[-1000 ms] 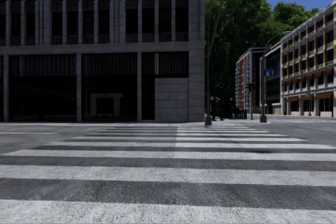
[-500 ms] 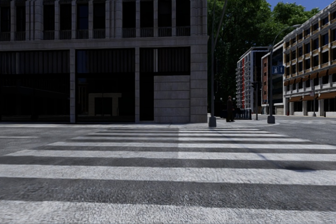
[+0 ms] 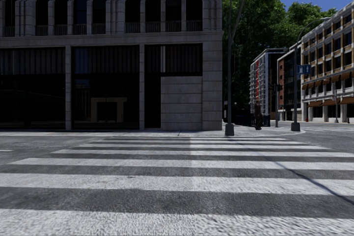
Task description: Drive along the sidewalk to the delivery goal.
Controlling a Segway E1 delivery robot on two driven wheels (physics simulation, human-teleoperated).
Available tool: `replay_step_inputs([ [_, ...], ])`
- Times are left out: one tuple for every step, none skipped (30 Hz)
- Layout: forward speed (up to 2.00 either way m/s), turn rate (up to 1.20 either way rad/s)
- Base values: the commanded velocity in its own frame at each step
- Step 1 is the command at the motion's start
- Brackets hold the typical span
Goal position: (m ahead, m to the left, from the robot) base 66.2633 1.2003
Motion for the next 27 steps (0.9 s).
replay_step_inputs([
  [2.0, 0.0],
  [2.0, 0.0],
  [2.0, 0.0],
  [2.0, 0.0],
  [2.0, 0.0],
  [2.0, 0.0],
  [2.0, 0.0],
  [2.0, 0.0],
  [2.0, 0.0],
  [2.0, 0.0],
  [2.0, 0.0],
  [2.0, 0.0],
  [2.0, 0.0],
  [2.0, 0.0],
  [2.0, 0.0],
  [2.0, -0.08],
  [2.0, -0.19],
  [2.0, -0.19],
  [2.0, -0.21],
  [2.0, -0.21],
  [2.0, -0.21],
  [2.0, -0.21],
  [2.0, -0.21],
  [2.0, -0.21],
  [2.0, -0.15],
  [2.0, -0.15],
  [2.0, 0.0],
])
